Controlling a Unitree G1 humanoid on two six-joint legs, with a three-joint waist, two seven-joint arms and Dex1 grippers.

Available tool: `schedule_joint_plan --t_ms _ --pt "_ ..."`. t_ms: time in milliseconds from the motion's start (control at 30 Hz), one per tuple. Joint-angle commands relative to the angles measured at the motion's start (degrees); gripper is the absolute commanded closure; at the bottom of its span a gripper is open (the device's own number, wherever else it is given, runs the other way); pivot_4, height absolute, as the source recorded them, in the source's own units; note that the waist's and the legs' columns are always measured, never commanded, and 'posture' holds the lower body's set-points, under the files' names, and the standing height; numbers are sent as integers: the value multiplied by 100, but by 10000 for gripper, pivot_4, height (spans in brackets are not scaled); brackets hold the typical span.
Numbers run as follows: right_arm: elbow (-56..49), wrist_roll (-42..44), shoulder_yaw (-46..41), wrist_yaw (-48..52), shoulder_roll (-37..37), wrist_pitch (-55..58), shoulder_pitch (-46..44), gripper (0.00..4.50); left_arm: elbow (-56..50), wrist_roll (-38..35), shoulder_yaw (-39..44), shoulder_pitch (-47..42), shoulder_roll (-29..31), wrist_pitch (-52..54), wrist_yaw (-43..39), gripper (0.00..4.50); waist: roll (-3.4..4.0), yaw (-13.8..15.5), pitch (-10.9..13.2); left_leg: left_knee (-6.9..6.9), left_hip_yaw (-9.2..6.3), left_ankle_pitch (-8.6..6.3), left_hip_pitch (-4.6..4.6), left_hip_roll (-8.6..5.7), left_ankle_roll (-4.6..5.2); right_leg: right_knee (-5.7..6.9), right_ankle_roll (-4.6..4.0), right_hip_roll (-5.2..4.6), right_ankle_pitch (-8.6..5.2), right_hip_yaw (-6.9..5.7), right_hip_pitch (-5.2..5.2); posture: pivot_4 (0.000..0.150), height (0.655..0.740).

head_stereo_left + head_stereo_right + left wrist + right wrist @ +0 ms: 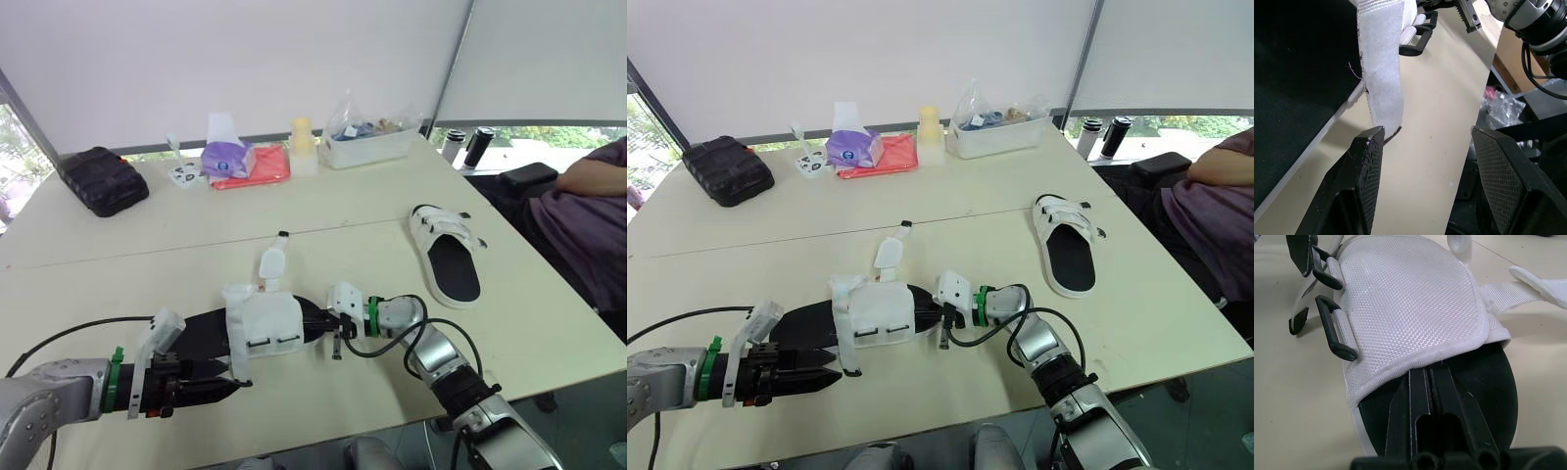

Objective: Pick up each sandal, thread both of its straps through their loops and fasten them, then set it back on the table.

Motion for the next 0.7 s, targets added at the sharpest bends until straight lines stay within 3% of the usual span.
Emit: schedule_joint_plan --t_ms 33,367,700 --pt "492 -324 235 -32 -5 186 154 45000 -194 -199 267 -3 82 74 35 16170 0 -4 0 0 0 0 0 1 0 0 0 0 0 0 0 1500 7400" --pt "525 -331 235 -28 -12 164 162 45000 36 -29 304 -131 180 56 142 16170 1 -6 1 -1 0 0 1 2 0 -1 -1 1 -2 -1 0 1500 7400" --pt "562 -335 224 -52 5 146 145 45000 -44 -8 -160 -261 -123 -12 277 16170 1 -3 1 -2 -1 0 1 3 0 -1 -1 0 -3 0 0 1500 7400"
